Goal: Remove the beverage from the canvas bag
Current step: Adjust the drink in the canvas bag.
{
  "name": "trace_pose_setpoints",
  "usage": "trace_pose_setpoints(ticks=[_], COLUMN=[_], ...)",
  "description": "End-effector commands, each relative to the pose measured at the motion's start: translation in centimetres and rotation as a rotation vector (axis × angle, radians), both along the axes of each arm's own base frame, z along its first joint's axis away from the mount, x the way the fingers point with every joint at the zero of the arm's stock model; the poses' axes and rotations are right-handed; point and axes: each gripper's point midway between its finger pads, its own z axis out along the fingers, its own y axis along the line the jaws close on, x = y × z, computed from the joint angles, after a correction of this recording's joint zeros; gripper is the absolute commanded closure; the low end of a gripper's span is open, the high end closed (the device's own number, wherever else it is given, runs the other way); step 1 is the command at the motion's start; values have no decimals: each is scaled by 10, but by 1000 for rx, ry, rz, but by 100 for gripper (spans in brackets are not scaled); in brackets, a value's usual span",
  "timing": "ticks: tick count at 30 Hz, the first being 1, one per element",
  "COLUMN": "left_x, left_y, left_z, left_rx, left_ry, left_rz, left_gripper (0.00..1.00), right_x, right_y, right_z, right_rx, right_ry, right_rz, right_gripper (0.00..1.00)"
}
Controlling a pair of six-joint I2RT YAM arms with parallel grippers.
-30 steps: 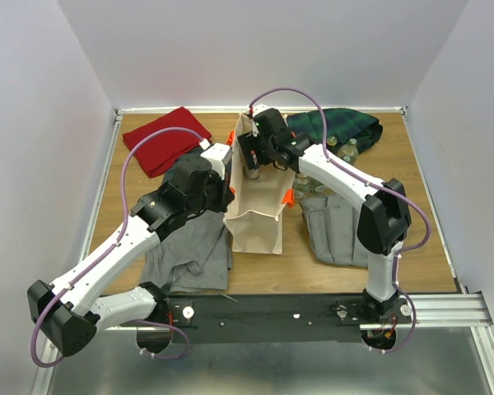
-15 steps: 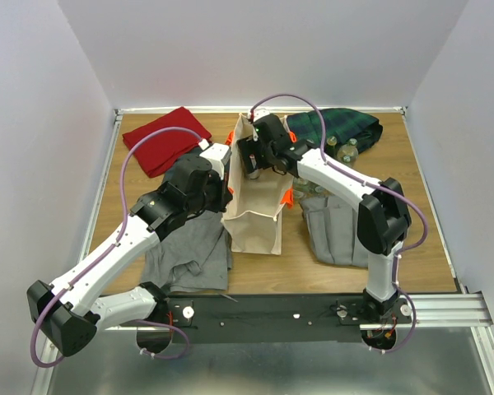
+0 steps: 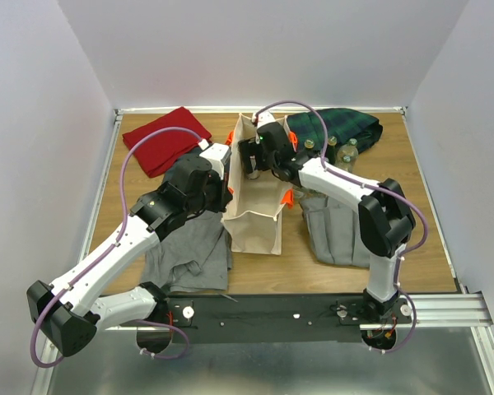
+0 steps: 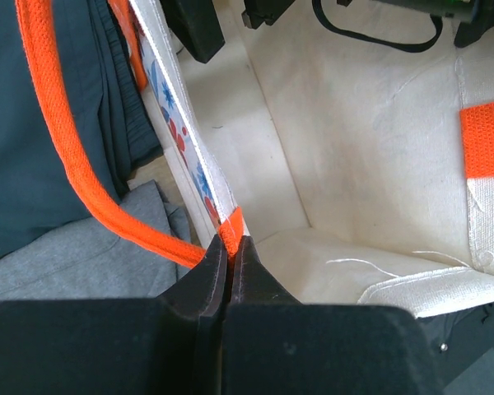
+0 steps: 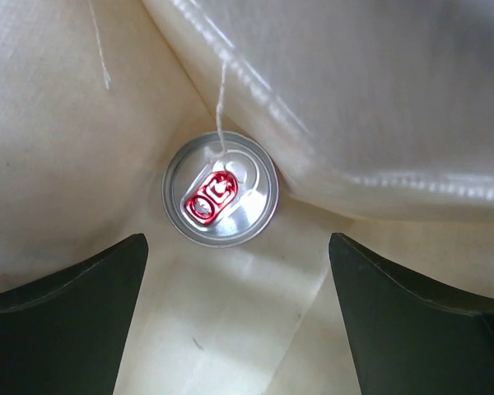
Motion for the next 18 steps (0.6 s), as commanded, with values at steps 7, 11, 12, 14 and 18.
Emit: trace_pose_setpoints(ticks=[7,11,12,14,18], left_x=[-1,-2,-1,-2,-1], left_y=[0,-1,-1,-1,-1], left_z=[14,13,13,14,13], left_rx=[-47,-47,-47,-48,-48], left_ry=[-34,-30,-30,-31,-33], left_rz=[3,-2,-1,-2,-3], left_gripper=[100,100,100,100,100], right_x=[9,9,9,12,12], right_y=[10,20,21,25,28], right_z=[39,39,35,36,30], right_rx=[176,216,208,202,187], right_ry=[-183,-192,-174,-159,-144], right_rz=[0,41,43,48,71], right_gripper=[2,2,2,3,4])
